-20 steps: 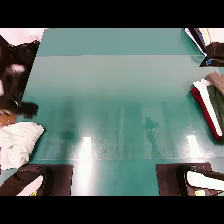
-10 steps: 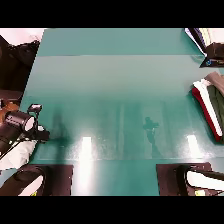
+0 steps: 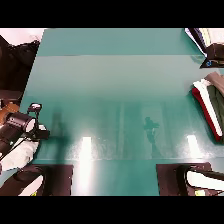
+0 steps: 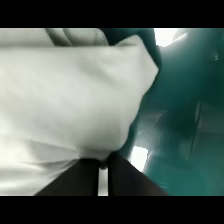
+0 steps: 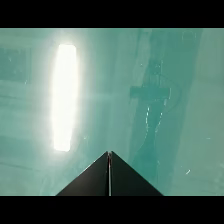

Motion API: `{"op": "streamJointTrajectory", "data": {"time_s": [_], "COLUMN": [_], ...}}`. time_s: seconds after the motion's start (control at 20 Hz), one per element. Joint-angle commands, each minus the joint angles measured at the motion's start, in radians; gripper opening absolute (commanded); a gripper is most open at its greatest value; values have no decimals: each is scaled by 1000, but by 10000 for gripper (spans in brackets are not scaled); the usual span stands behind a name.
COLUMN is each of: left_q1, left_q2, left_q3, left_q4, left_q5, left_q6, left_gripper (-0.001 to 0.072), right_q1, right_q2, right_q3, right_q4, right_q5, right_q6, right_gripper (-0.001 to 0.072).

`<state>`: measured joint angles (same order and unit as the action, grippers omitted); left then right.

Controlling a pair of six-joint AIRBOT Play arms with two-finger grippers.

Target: Fold the shirts.

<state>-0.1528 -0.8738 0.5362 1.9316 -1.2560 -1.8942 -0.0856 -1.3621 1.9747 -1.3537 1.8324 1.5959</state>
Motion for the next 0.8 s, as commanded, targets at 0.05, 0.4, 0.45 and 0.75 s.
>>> {"op": "streamJointTrajectory", "data": {"time_s": [0.05, 0.4, 0.45, 0.75], "left_q1": [-25, -276, -316, -490], "left_q2": [24, 25, 23, -92], "left_q3": [235, 947, 998, 1083], "left_q4": [-57, -483, -519, -575], "left_q5": [-8, 61, 95, 175], "left_q6": [68, 230, 255, 346], "left_gripper": [30, 30, 30, 30], "right_q1": [1, 1, 1, 1], "right_q2": [1, 0, 1, 1], "right_q3": [0, 0, 0, 0], "right_q4": [1, 0, 0, 1], "right_q5": [1, -1, -2, 1], "right_q6": [0, 0, 0, 0], "right_gripper": [19, 19, 19, 19]}}
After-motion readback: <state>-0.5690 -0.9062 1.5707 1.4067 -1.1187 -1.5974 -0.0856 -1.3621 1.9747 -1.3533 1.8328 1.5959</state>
